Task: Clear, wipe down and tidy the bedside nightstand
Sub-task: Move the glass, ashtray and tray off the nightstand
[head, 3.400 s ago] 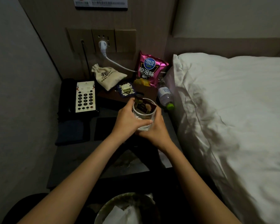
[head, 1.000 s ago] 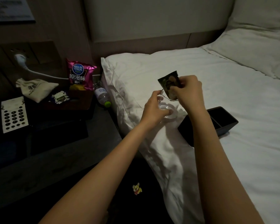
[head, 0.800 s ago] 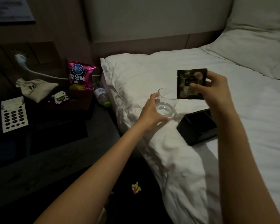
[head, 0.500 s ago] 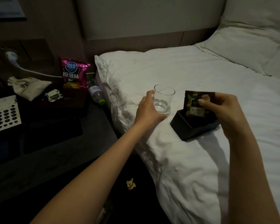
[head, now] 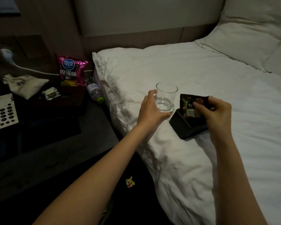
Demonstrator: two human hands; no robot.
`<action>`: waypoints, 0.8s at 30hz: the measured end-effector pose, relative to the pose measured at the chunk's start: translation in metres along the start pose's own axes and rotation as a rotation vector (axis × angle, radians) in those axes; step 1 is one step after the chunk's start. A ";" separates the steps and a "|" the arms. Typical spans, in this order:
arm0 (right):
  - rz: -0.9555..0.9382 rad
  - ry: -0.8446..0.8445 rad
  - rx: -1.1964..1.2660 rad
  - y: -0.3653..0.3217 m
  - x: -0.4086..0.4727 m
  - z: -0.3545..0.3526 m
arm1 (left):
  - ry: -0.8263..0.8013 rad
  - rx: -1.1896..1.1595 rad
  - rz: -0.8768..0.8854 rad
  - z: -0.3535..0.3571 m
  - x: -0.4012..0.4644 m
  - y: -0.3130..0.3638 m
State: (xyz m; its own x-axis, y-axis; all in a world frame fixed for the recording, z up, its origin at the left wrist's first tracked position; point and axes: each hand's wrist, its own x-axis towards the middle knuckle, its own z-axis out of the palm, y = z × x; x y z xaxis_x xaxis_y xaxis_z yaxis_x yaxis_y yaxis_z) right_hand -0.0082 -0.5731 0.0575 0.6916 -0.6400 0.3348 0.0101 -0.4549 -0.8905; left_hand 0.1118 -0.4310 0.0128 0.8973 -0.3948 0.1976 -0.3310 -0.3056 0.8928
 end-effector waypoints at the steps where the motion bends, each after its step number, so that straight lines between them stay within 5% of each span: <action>1: -0.017 -0.010 -0.094 0.003 -0.001 0.001 | -0.001 -0.015 0.001 0.000 -0.002 -0.002; 15: -0.021 -0.278 -0.818 -0.039 0.000 0.001 | -0.160 -0.107 -0.045 -0.020 0.000 -0.009; 21: -0.177 -0.175 -0.730 -0.083 -0.006 0.018 | -0.017 -0.249 -0.090 -0.079 0.001 -0.028; 24: -0.344 -0.091 -0.433 -0.107 -0.013 0.060 | 0.127 -0.239 -0.120 -0.128 -0.004 -0.052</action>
State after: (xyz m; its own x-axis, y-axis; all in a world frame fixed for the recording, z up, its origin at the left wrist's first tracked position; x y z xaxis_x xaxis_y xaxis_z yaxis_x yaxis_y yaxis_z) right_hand 0.0245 -0.4789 0.1300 0.7608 -0.3622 0.5386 -0.0379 -0.8532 -0.5202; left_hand 0.1625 -0.3028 0.0172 0.9602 -0.2522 0.1202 -0.1555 -0.1247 0.9799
